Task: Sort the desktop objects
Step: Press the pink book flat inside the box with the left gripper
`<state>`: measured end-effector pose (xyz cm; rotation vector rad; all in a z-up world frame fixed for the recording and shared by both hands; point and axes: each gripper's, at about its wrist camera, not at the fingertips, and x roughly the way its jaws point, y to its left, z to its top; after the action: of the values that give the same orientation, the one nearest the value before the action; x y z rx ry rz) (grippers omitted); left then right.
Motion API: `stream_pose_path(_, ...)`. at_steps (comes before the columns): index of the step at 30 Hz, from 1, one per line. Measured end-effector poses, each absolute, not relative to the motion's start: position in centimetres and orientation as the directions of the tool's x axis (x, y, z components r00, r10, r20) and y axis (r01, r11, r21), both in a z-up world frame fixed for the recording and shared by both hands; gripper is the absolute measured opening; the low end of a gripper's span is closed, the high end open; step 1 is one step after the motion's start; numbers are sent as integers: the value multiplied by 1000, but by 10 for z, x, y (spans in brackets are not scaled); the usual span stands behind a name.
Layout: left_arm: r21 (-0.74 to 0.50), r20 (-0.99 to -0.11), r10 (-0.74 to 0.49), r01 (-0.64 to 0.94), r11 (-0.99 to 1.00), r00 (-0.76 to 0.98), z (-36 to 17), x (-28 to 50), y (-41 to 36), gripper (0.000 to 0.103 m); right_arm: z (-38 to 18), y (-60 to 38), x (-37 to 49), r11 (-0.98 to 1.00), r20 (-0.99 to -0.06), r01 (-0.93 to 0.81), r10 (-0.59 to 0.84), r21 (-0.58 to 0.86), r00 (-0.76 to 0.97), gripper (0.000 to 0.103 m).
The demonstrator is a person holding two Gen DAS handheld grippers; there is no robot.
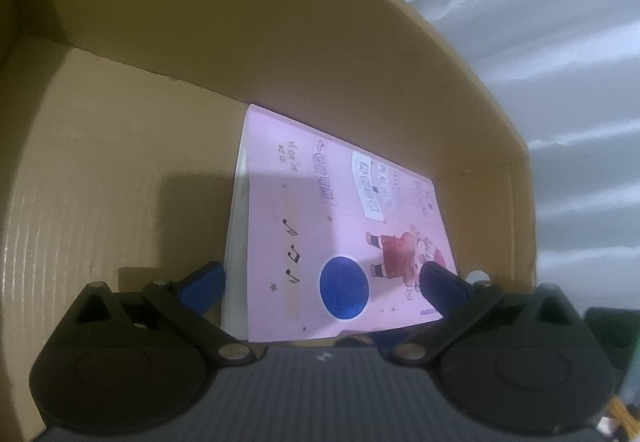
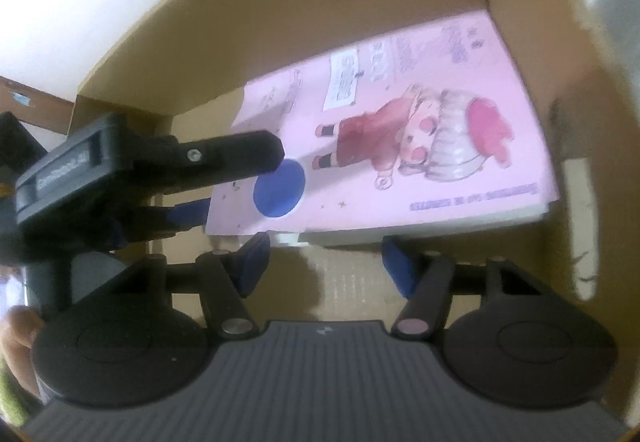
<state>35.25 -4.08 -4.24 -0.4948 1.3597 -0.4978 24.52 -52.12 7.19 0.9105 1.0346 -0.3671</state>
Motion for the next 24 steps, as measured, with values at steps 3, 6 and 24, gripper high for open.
stream_pose_path(3,-584,-796,-587,67,809,147,-39,346,-41,103,90,-514,231,612,-848,634,124,474,514,71)
stream_pose_path(6,-580,-797,-584,77,811,153,-37,338,-39,103,114,-504,220,633,-841,616,105,468,531,75)
stream_pose_path(24,-620,-708,-613,106,777,352,41,278,-18,103,129,-448,122,740,-543,384,-31,552,839,86)
